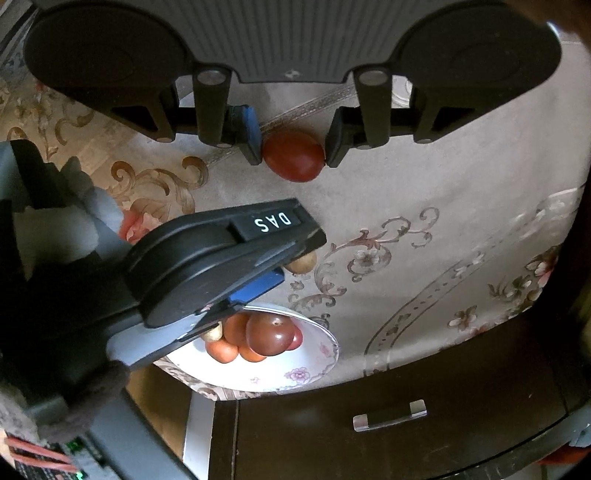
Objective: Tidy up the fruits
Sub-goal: 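Grasp the elongated red tomato with the left tool while the right tool grasps the brown fruit, then lift the red tomato and brown fruit and move both tools toward the bowl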
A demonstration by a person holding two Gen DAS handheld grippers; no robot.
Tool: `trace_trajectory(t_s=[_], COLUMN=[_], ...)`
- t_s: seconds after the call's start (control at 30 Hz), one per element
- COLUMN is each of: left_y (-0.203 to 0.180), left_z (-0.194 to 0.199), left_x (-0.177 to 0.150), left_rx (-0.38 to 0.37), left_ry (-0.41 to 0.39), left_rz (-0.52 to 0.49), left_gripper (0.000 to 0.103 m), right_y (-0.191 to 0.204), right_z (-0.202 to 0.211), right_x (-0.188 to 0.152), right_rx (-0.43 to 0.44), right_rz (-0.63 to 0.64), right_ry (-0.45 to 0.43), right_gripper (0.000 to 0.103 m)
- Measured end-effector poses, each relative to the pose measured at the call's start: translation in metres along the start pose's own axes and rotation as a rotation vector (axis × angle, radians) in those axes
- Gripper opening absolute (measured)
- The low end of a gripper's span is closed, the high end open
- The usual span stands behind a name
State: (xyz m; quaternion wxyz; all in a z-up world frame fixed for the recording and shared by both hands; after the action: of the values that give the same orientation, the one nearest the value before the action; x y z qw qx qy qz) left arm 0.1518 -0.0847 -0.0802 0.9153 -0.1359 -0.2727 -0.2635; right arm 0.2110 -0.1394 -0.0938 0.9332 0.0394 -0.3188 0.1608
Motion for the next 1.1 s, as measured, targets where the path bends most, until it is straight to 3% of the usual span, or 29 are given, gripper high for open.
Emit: trace_trajectory(t_s=[0.1,0.2,0.43,0.7,1.1], left_y=[-0.001,-0.003,-0.001,-0.017,-0.021], left_z=[0.000,0.000,0.006,0.003,-0.001], left_x=[0.000,0.001,0.003,-0.001,0.000], left_rx=[0.002,0.007,-0.017,-0.048,-0.027], left_ry=[0.002,0.006,-0.007,0.004,0.013], left_rz=[-0.008,-0.024,0.004,-0.047,-0.055], left_gripper=[0.044,0.043,0.042,0.042,0.045], right_y=[0.001,0.000,-0.007,-0.028,-0.031], right_z=[0.001,0.005,0.028,0.059,0.055], right_x=[-0.001,-0.004,-0.017,-0.055,-0.064], right_rx=[-0.016,-0.019,-0.053,-0.096,-0.068], right_rz=[0.020,0.030,0.047,0.028,0.018], right_ry=[0.002,0.017,0.045,0.100,0.090], right_gripper=[0.022,0.021,0.021,0.021,0.025])
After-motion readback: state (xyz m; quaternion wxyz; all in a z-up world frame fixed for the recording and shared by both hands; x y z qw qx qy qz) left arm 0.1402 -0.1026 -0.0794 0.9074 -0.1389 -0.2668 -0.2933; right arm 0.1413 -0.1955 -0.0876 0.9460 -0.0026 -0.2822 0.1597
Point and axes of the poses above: each gripper's, at about its wrist camera, not at the fingertips, and z roughly against the way its jaws point, y to its left, x to its top, the point moved 8 cm from there along -z, roughly the way its jaws point, and after that the axes turned 6 degrees about -x, right-handed, at the moved point
